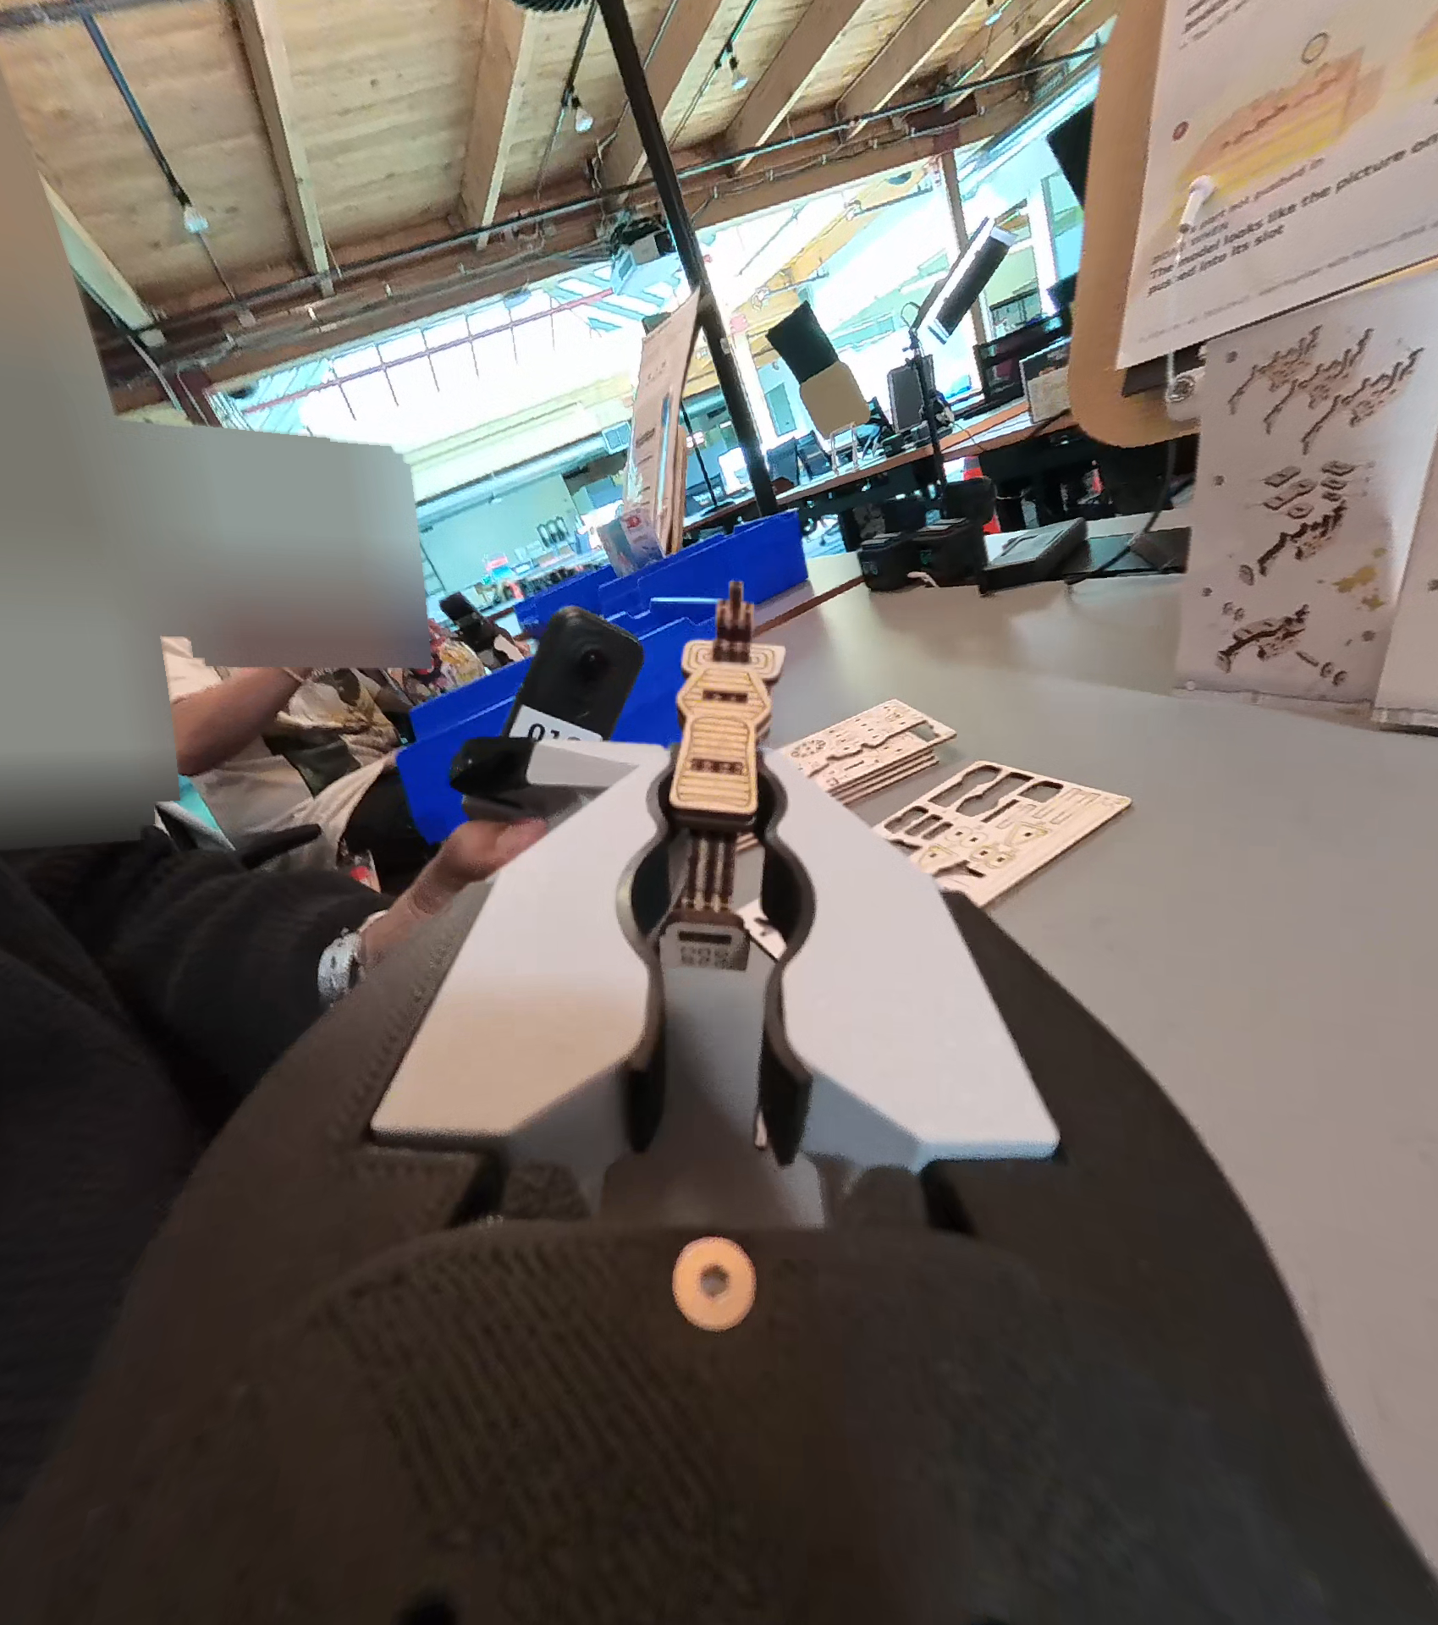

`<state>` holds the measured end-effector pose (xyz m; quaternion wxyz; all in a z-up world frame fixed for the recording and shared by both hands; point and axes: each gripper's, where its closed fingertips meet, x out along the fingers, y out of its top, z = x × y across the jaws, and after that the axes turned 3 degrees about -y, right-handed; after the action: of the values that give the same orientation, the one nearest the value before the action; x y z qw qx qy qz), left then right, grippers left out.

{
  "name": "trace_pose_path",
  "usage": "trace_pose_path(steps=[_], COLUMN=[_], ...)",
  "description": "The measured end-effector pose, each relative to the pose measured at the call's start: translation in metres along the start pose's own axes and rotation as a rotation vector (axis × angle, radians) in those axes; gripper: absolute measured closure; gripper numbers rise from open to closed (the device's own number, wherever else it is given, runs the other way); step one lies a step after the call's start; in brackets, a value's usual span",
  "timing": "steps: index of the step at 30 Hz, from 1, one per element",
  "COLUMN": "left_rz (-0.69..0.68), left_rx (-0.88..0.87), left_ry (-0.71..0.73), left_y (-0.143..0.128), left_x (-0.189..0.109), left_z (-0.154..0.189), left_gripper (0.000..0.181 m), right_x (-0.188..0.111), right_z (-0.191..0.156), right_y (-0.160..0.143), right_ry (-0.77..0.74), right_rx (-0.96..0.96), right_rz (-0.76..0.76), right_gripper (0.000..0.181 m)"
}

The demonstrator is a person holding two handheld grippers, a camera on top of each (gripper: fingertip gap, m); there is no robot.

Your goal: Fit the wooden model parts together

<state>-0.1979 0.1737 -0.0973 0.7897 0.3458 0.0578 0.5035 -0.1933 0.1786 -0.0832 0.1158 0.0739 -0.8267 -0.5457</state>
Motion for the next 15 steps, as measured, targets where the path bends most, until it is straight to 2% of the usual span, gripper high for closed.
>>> trace_pose_path(steps=[9,12,15], left_rz=[0.025,0.032,0.037], left_rx=[-0.051,-0.059,-0.060], left_ry=[-0.015,-0.028,-0.046], left_y=[0.002,0.002,0.003], left_x=[-0.004,-0.004,-0.004], left_z=[-0.001,0.001,0.004], left_gripper=[0.158,0.157,0.157], right_x=[0.007,0.007,0.008], right_z=[-0.009,-0.011,-0.013], right_y=[-0.007,-0.007,-0.006], right_ry=[-0.107,-0.119,-0.106], right_rx=[-0.415,-0.487,-0.468], right_rz=[-0.040,-0.034,-0.023], right_gripper=[0.168,0.168,0.168])
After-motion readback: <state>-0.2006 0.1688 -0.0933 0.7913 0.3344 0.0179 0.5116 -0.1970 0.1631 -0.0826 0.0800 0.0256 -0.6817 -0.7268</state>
